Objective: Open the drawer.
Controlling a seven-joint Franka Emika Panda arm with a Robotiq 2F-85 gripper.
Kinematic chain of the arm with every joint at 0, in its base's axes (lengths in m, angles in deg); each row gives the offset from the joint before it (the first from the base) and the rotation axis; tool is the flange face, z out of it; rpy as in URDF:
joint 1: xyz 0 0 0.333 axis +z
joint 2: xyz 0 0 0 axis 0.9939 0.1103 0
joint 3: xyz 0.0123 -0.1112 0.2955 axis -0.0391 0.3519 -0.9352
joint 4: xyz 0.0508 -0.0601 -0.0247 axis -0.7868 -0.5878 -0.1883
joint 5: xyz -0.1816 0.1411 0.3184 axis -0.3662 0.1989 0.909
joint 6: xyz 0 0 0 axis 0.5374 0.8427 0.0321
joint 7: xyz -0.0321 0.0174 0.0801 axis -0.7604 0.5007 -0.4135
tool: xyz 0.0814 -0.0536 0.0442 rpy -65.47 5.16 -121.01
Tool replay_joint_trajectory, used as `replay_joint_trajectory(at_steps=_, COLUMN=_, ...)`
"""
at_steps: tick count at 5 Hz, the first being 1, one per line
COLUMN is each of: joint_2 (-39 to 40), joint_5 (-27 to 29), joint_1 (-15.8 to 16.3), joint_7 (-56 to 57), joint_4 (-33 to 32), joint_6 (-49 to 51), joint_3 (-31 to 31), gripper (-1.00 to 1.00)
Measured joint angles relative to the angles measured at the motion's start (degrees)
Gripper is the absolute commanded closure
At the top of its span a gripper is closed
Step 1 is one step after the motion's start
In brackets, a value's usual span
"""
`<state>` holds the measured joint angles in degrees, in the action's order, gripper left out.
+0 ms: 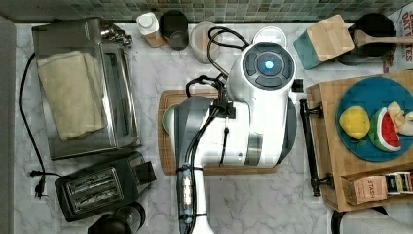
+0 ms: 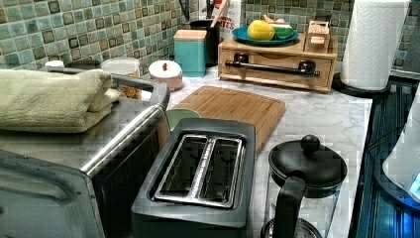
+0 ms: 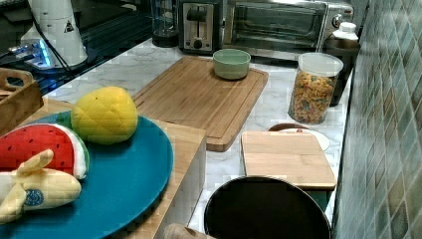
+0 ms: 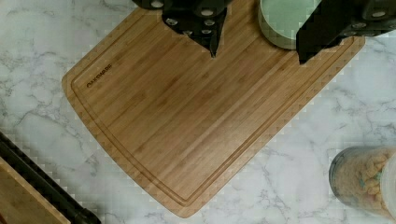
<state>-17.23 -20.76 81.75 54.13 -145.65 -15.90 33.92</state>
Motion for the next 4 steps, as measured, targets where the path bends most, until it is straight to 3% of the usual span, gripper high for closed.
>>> replay_joint_trajectory(at_steps=4, joint_2=0.13, joint_5=-1.09, joint_1=-0.07, joint_7=3.53, joint_4=-1.40, joint_6=-0.48, joint_3=0.13, gripper=-1.00)
